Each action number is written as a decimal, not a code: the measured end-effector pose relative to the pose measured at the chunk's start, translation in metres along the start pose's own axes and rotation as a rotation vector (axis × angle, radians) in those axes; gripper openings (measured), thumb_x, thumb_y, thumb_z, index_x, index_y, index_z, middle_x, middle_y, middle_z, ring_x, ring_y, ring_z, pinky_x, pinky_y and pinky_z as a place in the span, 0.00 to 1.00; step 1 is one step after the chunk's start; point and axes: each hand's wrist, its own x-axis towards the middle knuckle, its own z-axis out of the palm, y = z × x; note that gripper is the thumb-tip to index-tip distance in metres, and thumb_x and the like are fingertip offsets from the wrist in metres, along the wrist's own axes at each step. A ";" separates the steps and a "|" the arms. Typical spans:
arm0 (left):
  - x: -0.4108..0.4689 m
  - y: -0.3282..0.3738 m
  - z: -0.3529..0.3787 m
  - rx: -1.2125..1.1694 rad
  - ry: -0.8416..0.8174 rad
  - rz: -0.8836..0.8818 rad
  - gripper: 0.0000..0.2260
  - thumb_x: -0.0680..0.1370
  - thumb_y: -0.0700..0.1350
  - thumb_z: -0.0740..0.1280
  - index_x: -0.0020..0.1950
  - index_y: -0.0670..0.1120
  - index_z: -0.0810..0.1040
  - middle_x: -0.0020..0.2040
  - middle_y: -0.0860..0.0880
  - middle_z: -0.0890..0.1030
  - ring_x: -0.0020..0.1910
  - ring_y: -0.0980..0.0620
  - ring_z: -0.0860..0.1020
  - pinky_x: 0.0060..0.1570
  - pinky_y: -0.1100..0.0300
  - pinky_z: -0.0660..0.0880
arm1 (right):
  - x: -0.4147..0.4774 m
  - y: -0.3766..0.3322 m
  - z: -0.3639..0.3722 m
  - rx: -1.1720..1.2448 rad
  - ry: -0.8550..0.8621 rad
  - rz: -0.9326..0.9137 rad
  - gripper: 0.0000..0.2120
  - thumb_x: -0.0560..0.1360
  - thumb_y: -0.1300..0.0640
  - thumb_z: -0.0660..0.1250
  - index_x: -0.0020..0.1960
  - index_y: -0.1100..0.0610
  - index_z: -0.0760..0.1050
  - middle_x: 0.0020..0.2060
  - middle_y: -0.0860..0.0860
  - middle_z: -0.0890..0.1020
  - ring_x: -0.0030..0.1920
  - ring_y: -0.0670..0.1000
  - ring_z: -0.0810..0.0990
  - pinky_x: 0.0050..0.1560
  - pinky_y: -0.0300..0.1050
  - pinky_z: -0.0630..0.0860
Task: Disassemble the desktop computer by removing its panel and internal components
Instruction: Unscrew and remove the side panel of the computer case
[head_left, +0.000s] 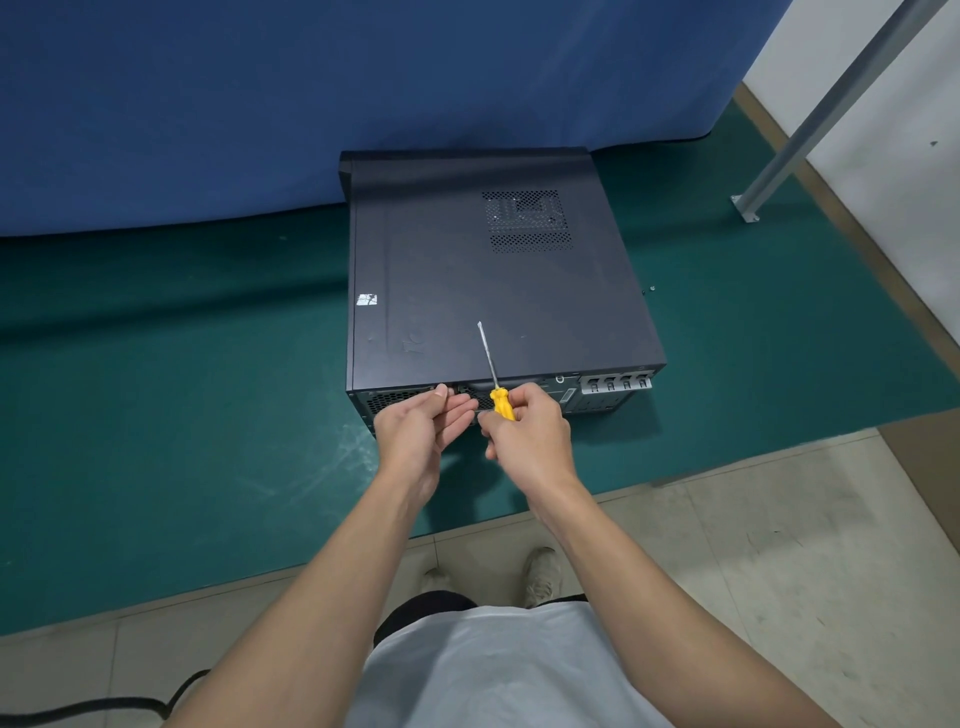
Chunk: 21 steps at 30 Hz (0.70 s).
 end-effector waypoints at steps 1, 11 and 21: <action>-0.001 -0.001 0.002 0.004 0.029 0.014 0.04 0.78 0.33 0.65 0.47 0.33 0.78 0.39 0.39 0.84 0.39 0.45 0.85 0.38 0.60 0.81 | 0.000 -0.001 0.001 0.004 -0.002 0.001 0.03 0.72 0.59 0.67 0.44 0.54 0.72 0.37 0.55 0.81 0.31 0.48 0.78 0.37 0.46 0.77; -0.002 -0.012 0.016 0.383 0.326 0.289 0.06 0.77 0.37 0.68 0.41 0.38 0.82 0.34 0.45 0.83 0.34 0.50 0.84 0.46 0.52 0.82 | 0.000 0.000 -0.002 -0.004 0.012 -0.009 0.04 0.73 0.59 0.67 0.45 0.53 0.72 0.39 0.55 0.81 0.29 0.46 0.77 0.34 0.42 0.74; -0.003 -0.010 0.012 0.467 0.254 0.319 0.09 0.77 0.38 0.69 0.37 0.45 0.79 0.32 0.47 0.82 0.36 0.50 0.84 0.49 0.51 0.81 | 0.001 0.005 -0.006 0.000 0.015 -0.006 0.03 0.73 0.59 0.67 0.44 0.54 0.72 0.37 0.55 0.82 0.30 0.46 0.77 0.33 0.43 0.72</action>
